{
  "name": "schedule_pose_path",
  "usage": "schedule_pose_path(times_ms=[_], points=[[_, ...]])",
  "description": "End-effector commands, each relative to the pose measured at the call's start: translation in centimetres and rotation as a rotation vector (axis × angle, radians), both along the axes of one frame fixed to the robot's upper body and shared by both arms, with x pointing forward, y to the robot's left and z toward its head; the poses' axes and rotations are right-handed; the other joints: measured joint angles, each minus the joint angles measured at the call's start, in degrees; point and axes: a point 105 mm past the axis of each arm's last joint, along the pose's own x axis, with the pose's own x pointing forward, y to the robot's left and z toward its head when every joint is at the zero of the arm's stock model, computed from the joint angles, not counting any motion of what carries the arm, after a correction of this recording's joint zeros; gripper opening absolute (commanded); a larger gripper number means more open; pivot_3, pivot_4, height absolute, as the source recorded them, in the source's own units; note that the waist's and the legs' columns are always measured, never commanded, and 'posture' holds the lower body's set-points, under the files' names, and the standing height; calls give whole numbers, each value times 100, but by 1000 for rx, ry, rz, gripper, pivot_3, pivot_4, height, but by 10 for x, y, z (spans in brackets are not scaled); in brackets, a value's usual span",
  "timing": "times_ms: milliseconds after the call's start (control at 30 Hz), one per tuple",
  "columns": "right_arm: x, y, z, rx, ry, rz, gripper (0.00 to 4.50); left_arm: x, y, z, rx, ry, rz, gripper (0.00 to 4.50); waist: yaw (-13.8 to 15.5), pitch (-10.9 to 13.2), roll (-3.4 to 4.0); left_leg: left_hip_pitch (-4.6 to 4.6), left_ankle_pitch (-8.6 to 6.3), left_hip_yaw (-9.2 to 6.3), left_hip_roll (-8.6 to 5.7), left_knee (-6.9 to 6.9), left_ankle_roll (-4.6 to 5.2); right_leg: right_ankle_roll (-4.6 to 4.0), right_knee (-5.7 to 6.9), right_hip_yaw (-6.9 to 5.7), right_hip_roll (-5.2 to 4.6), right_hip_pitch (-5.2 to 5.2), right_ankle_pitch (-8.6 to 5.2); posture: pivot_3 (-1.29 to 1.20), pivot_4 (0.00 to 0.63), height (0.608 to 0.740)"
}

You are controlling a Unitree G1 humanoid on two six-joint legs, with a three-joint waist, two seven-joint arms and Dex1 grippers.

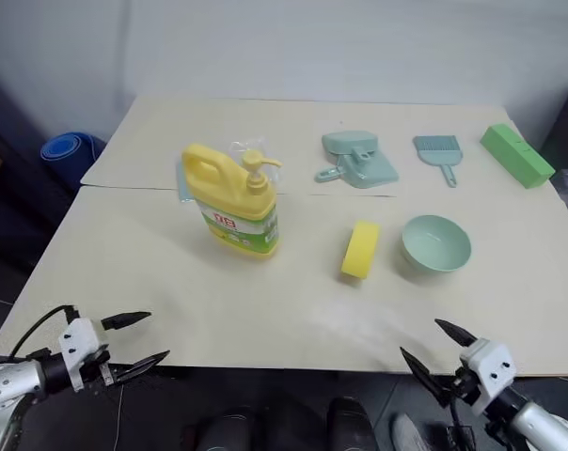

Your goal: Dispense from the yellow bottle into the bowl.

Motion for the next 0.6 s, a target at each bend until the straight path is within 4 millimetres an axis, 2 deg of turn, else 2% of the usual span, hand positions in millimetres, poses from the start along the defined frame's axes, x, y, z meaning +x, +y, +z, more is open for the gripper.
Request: schedule_pose_path(times_ms=[33,100,200,267,333,433,600], points=[[25,31,26,106,-43,13,4500,14,-21,15,-92,-38,-32,4470,-10,0,0,4,0,-1,1,0,0,0,3,0,0,0,0,0,150,740],[46,47,35,147,-14,-6,4500,23,-36,29,-171,-70,-55,4470,-25,0,0,11,1,-7,8,1,-1,-4,13,13,3,-5,0,0,150,740],[74,60,47,150,17,-86,4500,24,-58,55,-355,-44,-142,4470,-18,-1,0,9,1,-19,10,5,-3,-7,37,21,3,-15,2,0,150,740],[94,71,56,165,30,-141,4500,26,-75,70,-395,-50,-199,4470,-11,-1,0,9,0,-29,7,2,-4,-9,63,24,1,-25,2,0,150,740],[112,82,63,164,44,-196,4500,23,-91,74,-363,-50,-277,4470,-11,-1,1,2,0,-29,2,2,-4,-10,61,18,0,-25,2,0,150,740],[132,89,57,167,121,-323,4500,22,-103,77,-360,-49,-314,4470,-21,-1,1,-5,0,-22,-1,3,-4,-10,57,17,2,-27,2,0,150,740],[157,98,46,150,198,-461,4500,22,-108,76,-366,-56,-301,4470,-34,-1,2,-19,0,-3,-2,7,-4,-12,54,10,4,-31,1,0,150,740]])
